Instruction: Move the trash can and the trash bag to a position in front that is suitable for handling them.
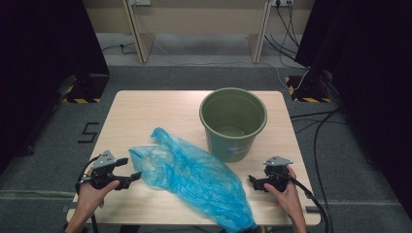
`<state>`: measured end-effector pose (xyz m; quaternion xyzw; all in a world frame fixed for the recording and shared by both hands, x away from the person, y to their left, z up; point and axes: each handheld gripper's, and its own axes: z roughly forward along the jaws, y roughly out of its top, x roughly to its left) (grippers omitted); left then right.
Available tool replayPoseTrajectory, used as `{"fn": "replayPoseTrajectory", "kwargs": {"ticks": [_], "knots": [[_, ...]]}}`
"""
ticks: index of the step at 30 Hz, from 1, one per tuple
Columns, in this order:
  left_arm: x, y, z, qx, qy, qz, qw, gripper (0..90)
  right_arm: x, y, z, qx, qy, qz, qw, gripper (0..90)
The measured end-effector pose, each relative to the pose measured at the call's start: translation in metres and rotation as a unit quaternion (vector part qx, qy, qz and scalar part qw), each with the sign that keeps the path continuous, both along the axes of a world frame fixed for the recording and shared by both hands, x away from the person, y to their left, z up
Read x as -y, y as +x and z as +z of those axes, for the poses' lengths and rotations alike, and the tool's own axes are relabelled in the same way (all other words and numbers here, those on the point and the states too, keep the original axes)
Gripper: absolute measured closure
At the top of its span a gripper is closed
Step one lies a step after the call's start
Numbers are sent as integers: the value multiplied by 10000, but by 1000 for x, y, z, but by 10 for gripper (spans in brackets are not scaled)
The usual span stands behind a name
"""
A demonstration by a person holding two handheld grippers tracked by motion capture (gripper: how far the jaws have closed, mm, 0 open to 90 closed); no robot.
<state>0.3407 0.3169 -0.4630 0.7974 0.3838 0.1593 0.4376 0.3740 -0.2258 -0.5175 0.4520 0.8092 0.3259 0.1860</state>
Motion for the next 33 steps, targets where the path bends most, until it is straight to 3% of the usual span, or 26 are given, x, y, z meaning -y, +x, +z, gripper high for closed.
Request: {"fn": "replayPoseTrajectory", "kwargs": {"ticks": [4,9,15,17,21,23,26,28,30,33], "knots": [[16,3,7,64,21,-182,9998,170,0,0,0,-1,1,-1,10000,2],[44,11,5,24,136,-526,9985,170,0,0,0,-1,1,-1,10000,2],[73,19,-7,-90,251,-783,9966,170,0,0,0,-1,1,-1,10000,2],[88,24,-19,-190,273,-917,9952,174,0,0,0,-1,1,-2,10000,2],[99,28,-32,-289,332,-946,9945,197,0,0,0,-1,0,0,10000,2],[104,30,-38,-350,417,-1056,9929,254,0,0,0,-1,0,0,10000,2],[106,33,-46,-343,532,-1038,9926,346,0,0,0,0,1,0,10000,2],[106,35,-51,-378,527,-1095,9919,450,0,0,0,-1,1,-1,10000,2],[103,37,-53,-256,562,-1148,9915,566,0,0,0,-1,0,0,10000,2],[93,42,-53,-241,573,-1233,9904,751,0,0,0,-1,1,-1,10000,2]]}}
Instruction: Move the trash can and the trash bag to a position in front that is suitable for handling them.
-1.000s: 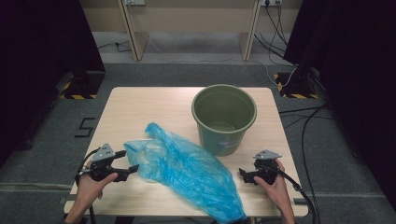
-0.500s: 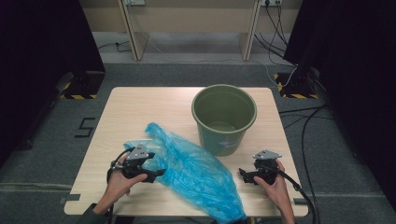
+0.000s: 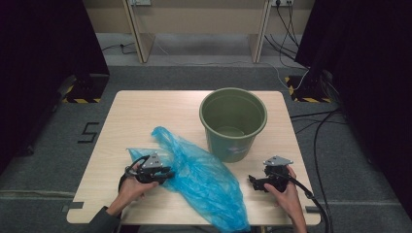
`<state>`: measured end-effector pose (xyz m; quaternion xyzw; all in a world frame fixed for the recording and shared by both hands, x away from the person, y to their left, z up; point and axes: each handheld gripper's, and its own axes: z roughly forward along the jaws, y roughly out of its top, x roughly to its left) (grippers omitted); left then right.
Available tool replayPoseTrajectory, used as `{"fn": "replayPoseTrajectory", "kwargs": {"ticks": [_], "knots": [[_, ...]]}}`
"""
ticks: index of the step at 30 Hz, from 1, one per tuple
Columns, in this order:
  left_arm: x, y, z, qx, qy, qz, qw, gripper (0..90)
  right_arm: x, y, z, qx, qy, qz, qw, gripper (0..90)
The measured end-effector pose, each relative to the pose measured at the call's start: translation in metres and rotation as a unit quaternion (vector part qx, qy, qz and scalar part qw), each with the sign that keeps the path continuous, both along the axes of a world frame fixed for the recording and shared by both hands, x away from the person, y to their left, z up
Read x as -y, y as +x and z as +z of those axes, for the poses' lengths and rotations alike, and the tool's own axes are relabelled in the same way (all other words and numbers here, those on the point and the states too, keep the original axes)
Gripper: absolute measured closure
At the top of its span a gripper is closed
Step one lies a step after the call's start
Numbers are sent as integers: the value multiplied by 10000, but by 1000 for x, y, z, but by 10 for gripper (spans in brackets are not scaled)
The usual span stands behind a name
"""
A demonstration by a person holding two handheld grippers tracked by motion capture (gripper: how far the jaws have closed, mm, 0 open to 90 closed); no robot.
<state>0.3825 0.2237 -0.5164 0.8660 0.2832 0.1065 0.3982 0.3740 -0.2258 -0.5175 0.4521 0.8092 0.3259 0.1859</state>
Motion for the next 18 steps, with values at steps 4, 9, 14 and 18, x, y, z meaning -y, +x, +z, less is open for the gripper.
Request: {"fn": "replayPoseTrajectory", "kwargs": {"ticks": [4,9,14,18], "knots": [[-20,14,4,53,74,102,9999,821,0,0,0,-1,1,0,10000,2],[-56,42,9,15,312,374,9988,794,0,0,0,0,1,0,10000,2],[-80,57,18,60,269,895,9956,638,0,0,0,4,1,4,10000,2],[-70,39,32,-7,-38,924,9957,414,0,0,0,3,5,1,10000,2]]}}
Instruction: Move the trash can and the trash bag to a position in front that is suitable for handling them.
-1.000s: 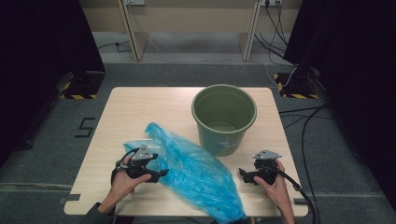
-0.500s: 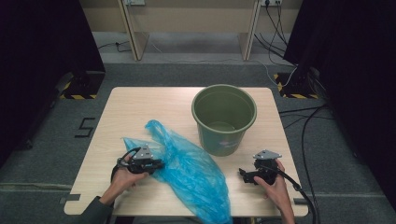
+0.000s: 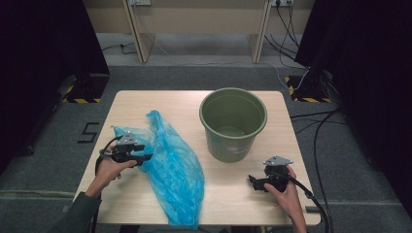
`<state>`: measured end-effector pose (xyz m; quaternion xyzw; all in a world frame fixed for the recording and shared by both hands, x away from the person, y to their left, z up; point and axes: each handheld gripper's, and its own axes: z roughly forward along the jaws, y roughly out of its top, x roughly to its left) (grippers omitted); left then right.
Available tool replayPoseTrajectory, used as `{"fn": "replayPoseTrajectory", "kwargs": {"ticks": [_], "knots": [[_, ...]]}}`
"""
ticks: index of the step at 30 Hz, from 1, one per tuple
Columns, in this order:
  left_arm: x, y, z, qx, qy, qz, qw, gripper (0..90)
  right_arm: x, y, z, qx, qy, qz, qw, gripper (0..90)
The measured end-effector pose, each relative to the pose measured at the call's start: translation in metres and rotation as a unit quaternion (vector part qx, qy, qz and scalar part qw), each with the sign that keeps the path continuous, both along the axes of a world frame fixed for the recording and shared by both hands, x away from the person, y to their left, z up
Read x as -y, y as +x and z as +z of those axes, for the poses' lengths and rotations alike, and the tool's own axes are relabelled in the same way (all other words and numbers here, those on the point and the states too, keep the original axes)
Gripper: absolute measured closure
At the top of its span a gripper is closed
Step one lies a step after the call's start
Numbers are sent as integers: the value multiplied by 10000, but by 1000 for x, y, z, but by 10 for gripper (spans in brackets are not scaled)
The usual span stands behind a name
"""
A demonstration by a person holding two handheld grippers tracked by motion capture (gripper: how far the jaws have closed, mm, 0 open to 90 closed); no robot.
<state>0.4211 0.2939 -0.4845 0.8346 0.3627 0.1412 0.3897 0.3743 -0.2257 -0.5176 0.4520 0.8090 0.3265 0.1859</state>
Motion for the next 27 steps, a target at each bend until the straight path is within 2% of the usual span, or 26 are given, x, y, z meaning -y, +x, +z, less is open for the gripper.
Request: {"fn": "replayPoseTrajectory", "kwargs": {"ticks": [3,5,8,9,12,13,15,16,17,19,21,27], "knots": [[15,-21,6,-143,-325,-202,9992,303,0,0,0,9,-8,7,10000,2],[26,-36,5,-253,-522,-367,9976,279,0,0,0,9,-8,8,10000,2],[44,-54,-3,-385,-564,-634,9957,230,0,0,0,8,-7,9,10000,2],[49,-59,-6,-425,-544,-689,9952,222,0,0,0,8,-8,7,10000,2],[60,-67,-15,-339,-206,-845,9956,210,0,0,0,9,-8,10,10000,2],[62,-67,-18,-317,-111,-927,9951,261,0,0,0,9,-8,8,10000,2],[62,-65,-25,-259,-31,-1022,9944,476,0,0,0,9,-7,9,10000,2],[62,-63,-27,-212,75,-1102,9937,556,0,0,0,10,-9,8,10000,2],[61,-61,-30,-119,95,-1111,9937,675,0,0,0,9,-8,9,10000,2],[56,-53,-30,-151,64,-1126,9935,835,0,0,0,9,-8,8,10000,2],[50,-41,-28,-37,190,-1009,9947,880,0,0,0,9,-9,8,10000,2],[26,2,-22,99,635,-789,9948,876,0,0,0,8,-8,8,10000,2]]}}
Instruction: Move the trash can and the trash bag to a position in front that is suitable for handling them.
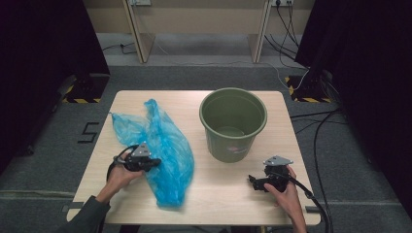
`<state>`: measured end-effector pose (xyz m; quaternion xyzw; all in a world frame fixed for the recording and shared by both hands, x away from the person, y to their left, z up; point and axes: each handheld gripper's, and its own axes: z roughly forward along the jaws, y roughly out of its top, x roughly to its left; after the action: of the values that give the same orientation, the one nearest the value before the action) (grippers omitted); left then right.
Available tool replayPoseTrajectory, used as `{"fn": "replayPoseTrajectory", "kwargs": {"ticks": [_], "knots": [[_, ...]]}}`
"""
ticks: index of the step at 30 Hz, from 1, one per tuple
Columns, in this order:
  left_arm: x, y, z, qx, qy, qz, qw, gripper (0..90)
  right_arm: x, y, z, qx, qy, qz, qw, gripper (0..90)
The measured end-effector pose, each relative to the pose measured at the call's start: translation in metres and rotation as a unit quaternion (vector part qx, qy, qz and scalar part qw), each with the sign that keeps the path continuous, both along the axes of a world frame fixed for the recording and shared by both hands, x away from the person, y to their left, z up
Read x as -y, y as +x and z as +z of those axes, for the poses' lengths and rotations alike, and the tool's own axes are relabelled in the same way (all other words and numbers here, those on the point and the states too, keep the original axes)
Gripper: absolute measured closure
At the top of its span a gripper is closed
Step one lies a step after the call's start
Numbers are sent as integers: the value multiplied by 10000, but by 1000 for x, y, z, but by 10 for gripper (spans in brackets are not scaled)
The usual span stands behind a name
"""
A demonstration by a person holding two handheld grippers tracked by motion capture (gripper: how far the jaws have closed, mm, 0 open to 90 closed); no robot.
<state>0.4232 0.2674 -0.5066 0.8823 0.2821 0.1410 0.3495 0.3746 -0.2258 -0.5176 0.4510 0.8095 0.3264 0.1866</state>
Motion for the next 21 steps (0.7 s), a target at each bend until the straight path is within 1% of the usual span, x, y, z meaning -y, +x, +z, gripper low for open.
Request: {"fn": "replayPoseTrajectory", "kwargs": {"ticks": [1,2,3,4,5,6,8,9,10,11,12,14,16,17,18,19,20,21], "knots": [[-7,9,0,32,32,131,9999,868,0,0,0,1,-1,1,10000,2],[-11,14,1,35,35,224,9997,849,0,0,0,1,-1,-1,10000,2],[-15,19,2,54,-22,353,9994,830,0,0,0,1,-1,1,10000,2],[-19,22,3,-1,-100,466,9989,789,0,0,0,0,1,2,10000,2],[-21,22,5,-5,-143,571,9983,730,0,0,0,-7,7,-7,10000,2],[-22,19,9,-16,-290,654,9974,673,0,0,0,0,0,0,10000,2],[-20,10,15,-128,-640,672,9956,534,0,0,0,1,-3,3,10000,2],[-18,3,18,-252,-895,644,9936,484,0,0,0,7,-4,6,10000,2],[-14,-4,21,-410,-1089,566,9916,429,0,0,0,6,-5,7,10000,2],[-9,-14,23,-505,-1171,477,9907,391,0,0,0,8,-4,7,10000,2],[-4,-22,24,-488,-1199,440,9906,345,0,0,0,8,-6,7,10000,2],[4,-37,23,-478,-1274,374,9900,305,0,0,0,2,-5,2,10000,2],[14,-51,21,-450,-1308,297,9899,258,0,0,0,7,-6,6,10000,2],[19,-57,18,-482,-1300,287,9899,245,0,0,0,7,-7,6,10000,2],[25,-63,15,-486,-1235,236,9909,222,0,0,0,8,-6,7,10000,2],[30,-67,12,-461,-1105,172,9927,217,0,0,0,7,-7,7,10000,2],[34,-70,9,-396,-976,136,9943,224,0,0,0,8,-7,8,10000,2],[36,-72,6,-311,-861,104,9957,262,0,0,0,6,-6,6,10000,2]]}}
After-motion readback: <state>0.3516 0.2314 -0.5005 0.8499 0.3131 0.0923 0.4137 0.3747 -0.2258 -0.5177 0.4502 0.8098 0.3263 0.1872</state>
